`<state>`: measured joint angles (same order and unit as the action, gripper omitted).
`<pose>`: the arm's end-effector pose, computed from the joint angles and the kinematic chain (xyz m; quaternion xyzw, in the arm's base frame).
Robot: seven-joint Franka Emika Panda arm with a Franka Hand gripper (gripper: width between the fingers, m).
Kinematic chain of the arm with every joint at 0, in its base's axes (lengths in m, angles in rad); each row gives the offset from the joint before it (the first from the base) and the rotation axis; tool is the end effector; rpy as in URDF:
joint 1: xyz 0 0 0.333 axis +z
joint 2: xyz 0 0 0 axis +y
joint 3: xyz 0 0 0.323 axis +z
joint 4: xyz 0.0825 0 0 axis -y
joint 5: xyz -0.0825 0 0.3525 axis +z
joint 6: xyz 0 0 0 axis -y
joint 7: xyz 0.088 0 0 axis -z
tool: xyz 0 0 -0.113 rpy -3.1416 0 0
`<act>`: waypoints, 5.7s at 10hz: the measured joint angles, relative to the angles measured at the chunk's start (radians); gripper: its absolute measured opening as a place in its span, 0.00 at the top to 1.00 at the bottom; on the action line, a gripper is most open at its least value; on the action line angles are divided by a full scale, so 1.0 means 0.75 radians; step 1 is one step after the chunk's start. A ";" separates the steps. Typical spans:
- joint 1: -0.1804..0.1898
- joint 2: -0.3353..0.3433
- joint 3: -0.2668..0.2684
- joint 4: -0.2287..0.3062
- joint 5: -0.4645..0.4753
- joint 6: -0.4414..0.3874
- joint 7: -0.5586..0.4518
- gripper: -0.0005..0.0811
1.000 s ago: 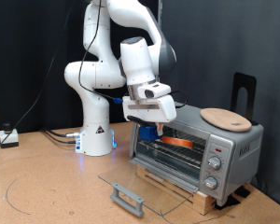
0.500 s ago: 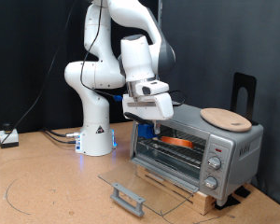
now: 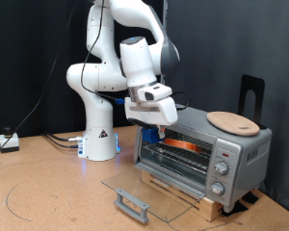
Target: Make a piece of toast with the oven
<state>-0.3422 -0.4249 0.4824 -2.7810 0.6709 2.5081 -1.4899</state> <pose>0.3524 0.0383 0.3560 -0.8478 -0.5116 -0.1330 0.0421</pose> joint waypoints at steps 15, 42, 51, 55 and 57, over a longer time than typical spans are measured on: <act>-0.170 0.242 0.116 -0.025 -0.069 0.356 0.099 0.43; -0.115 -0.234 -0.148 0.189 0.338 -0.984 -0.326 0.43; 0.084 -0.541 0.227 -0.032 0.605 -0.837 -0.092 0.43; 0.091 -0.550 0.282 -0.032 0.737 -0.796 -0.061 0.06; 0.091 -0.581 0.231 -0.018 0.798 -0.812 -0.061 0.01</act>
<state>-0.2739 -0.8605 0.6556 -2.7947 1.2692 1.8991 -1.5359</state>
